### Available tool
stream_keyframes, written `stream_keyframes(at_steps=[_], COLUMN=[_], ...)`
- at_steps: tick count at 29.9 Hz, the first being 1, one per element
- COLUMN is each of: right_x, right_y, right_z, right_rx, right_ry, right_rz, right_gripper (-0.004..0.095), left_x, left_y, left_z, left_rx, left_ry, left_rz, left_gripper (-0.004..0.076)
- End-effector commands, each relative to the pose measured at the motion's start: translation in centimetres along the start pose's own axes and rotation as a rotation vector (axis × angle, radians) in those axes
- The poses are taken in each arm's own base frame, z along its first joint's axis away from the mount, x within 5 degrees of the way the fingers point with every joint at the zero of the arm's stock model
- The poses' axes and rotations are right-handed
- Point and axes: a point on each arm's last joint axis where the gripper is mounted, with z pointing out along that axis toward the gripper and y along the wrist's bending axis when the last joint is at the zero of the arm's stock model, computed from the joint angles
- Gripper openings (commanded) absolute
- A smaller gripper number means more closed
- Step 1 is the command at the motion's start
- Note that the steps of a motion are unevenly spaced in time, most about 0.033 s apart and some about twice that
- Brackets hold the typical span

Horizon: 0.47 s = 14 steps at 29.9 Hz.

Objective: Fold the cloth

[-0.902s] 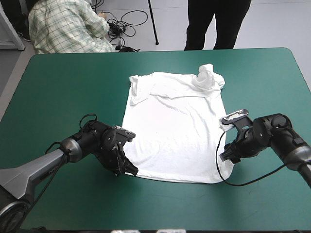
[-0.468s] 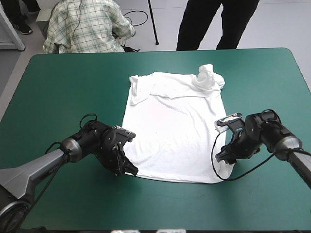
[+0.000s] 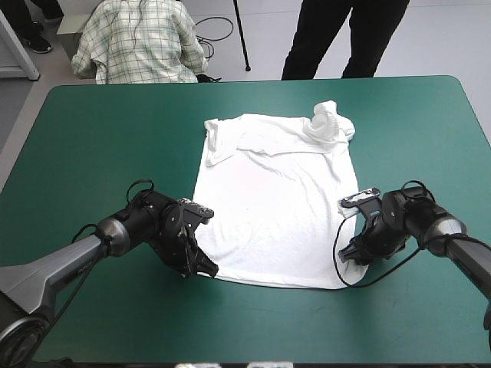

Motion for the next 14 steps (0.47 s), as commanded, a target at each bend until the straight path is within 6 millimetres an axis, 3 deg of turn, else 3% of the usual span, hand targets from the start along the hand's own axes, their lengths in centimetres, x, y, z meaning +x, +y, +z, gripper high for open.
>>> stream_keyframes(at_steps=[1,6,11,14], right_x=[1.2,1.3,0.9,0.1], right_y=[0.3,0.6,0.8,0.7], right_z=[1.6,1.7,1.5,-0.3], right_rx=[-0.025,-0.051,-0.073,-0.074], right_ry=[0.051,0.042,0.012,-0.017], right_rz=[0.031,0.038,0.061,0.072], right_gripper=[0.0357,0.0000,-0.0017,-0.0017], left_x=[-0.3,-0.5,-1.0,-1.3], left_y=[-0.4,-0.4,-0.2,0.1], left_z=[-0.4,-0.5,-0.5,-1.2], left_rx=[0.020,0.021,-0.004,-0.040], left_ry=[-0.041,-0.066,-0.119,-0.157], left_rz=[-0.014,-0.014,0.004,0.033], left_gripper=[-0.0009,-0.0009,-0.0009,-0.0009])
